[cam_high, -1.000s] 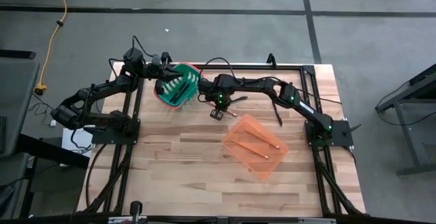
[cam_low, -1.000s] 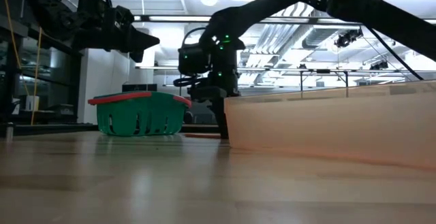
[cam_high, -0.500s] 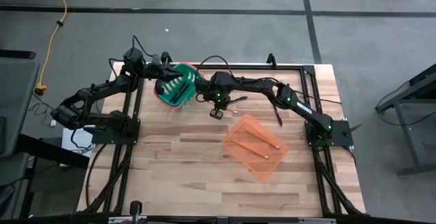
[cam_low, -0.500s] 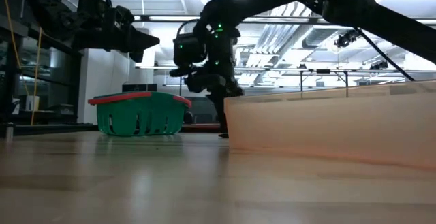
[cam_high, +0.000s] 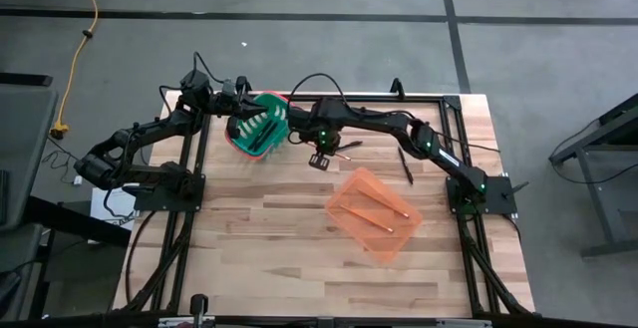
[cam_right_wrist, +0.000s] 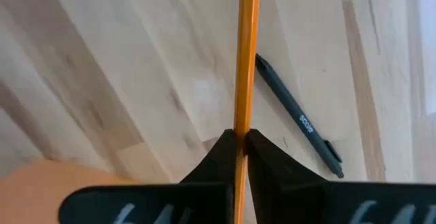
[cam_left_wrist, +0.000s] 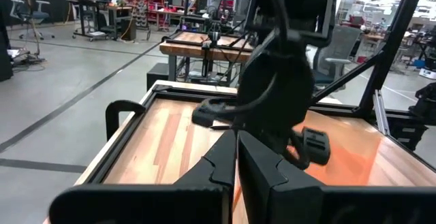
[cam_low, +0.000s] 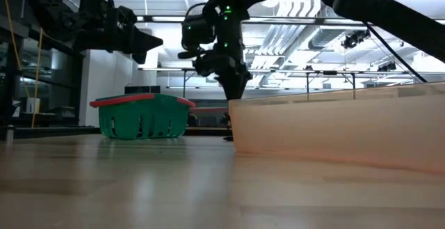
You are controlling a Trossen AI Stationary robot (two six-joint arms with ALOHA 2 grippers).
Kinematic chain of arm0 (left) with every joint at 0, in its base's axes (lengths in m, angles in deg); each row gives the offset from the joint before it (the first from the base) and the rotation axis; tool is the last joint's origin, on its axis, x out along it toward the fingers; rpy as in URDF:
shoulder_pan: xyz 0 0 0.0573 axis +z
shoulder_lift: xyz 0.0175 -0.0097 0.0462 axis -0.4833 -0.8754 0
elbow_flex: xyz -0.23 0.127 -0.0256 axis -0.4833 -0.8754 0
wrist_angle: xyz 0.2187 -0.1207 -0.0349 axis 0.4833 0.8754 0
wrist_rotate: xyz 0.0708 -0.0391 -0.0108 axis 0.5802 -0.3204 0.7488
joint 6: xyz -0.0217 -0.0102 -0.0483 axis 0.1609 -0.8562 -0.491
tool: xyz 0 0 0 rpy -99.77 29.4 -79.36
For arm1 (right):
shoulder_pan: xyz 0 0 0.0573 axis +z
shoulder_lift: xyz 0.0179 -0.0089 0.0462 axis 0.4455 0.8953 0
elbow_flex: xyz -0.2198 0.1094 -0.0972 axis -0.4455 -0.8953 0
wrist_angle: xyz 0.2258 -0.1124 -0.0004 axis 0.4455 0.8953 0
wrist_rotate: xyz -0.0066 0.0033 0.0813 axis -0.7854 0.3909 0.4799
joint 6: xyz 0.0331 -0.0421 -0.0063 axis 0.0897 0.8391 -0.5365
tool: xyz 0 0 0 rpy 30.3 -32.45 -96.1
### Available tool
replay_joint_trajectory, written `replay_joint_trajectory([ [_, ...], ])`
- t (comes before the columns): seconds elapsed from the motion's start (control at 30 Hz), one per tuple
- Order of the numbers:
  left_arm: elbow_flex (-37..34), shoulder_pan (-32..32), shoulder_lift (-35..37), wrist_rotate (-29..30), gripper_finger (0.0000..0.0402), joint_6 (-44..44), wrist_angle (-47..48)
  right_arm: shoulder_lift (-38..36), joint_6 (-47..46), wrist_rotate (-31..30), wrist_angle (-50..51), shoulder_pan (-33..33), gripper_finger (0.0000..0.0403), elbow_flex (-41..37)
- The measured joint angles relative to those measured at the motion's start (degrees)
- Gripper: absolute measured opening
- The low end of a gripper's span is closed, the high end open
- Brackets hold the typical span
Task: Sort pens & pencils
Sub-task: Put the orange pencil into the orange bin
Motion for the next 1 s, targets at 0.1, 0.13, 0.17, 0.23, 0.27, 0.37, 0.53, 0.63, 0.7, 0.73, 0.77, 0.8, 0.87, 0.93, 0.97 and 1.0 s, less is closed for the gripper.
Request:
replay_joint_trajectory([
  [0.1, 0.00, 0.00, 0.00, 0.00, 0.0005, 0.02, 0.01, -1.85, -0.12, 0.02, -0.05, 0.67, 0.0002, -0.02],
  [0.13, 0.00, -0.01, 0.00, 0.00, 0.0005, 0.05, 0.00, -2.65, -0.11, 0.03, 0.03, 0.98, 0.0002, -0.01],
  [0.17, 0.00, -0.02, 0.00, 0.02, 0.0005, 0.08, 0.00, -3.41, -0.12, 0.03, -0.05, 1.31, 0.0002, 0.00],
  [0.23, 0.00, -0.02, 0.00, 0.31, 0.0005, 0.26, 0.00, -4.84, -0.13, 0.12, 0.02, 2.12, 0.0002, 0.00],
  [0.27, 0.00, -0.02, 0.00, 0.61, 0.0005, 0.26, 0.01, -5.51, -0.37, 0.42, 0.02, 2.62, 0.0002, 0.00],
  [0.37, 0.00, -0.02, 0.00, 1.05, 0.0005, 0.26, 0.04, -7.65, -1.83, 1.44, 1.03, 4.31, 0.0002, 0.00],
  [0.53, 0.00, -0.02, 0.00, 1.07, 0.0005, 0.26, 0.04, -10.13, -5.53, 1.82, 4.15, 7.39, 0.0002, 0.00],
  [0.63, 0.00, -0.04, 0.00, 1.07, 0.0005, 0.26, 0.04, -10.93, -6.71, 2.28, 4.75, 9.24, 0.0002, 0.02],
  [0.7, 0.00, -0.04, 0.00, 1.07, 0.0005, 0.26, 0.04, -11.18, -7.19, 4.15, 4.74, 10.21, 0.0002, 0.02],
  [0.73, 0.00, -0.04, 0.00, 1.08, 0.0005, 0.26, 0.04, -11.18, -7.22, 4.89, 4.72, 10.70, 0.0002, 0.02],
  [0.77, 0.00, -0.04, 0.00, 1.09, 0.0005, 0.26, 0.03, -11.18, -7.34, 5.54, 4.74, 11.23, 0.0002, 0.02],
  [0.8, 0.00, -0.04, 0.00, 1.07, 0.0005, 0.26, 0.02, -11.18, -7.67, 5.73, 4.72, 11.80, 0.0002, 0.02],
  [0.87, 0.00, -0.07, 0.00, 1.08, 0.0005, 0.24, 0.02, -11.18, -8.93, 5.87, 4.72, 12.78, 0.0002, 0.02],
  [0.93, 0.00, -0.07, 0.00, 1.31, 0.0005, 0.24, -0.02, -11.18, -9.91, 5.85, 4.72, 13.77, 0.0002, 0.02],
  [0.97, 0.00, -0.07, 0.00, 1.66, 0.0005, 0.24, -0.09, -11.18, -10.39, 5.82, 4.72, 14.24, 0.0002, 0.02],
  [1.0, 0.00, -0.05, 0.00, 1.93, 0.0005, -0.03, -0.32, -11.18, -10.83, 5.68, 4.72, 14.71, 0.0002, 0.02],
])
